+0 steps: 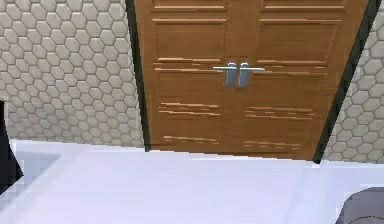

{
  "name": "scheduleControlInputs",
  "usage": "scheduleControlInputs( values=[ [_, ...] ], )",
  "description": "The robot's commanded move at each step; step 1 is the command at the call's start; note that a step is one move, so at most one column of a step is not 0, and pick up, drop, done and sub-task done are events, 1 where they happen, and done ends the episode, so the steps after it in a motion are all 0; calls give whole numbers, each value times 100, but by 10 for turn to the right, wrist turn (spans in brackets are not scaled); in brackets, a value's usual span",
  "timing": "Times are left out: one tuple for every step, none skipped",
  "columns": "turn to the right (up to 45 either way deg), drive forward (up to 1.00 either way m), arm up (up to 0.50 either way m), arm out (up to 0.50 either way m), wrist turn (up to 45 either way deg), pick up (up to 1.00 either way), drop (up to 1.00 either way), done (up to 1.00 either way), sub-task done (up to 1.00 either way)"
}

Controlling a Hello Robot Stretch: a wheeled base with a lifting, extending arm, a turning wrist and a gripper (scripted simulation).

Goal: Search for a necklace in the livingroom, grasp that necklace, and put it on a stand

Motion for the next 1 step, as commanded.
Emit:
scheduleControlInputs(
  values=[
    [0, 35, 0, 0, 0, 0, 0, 0, 0]
  ],
)
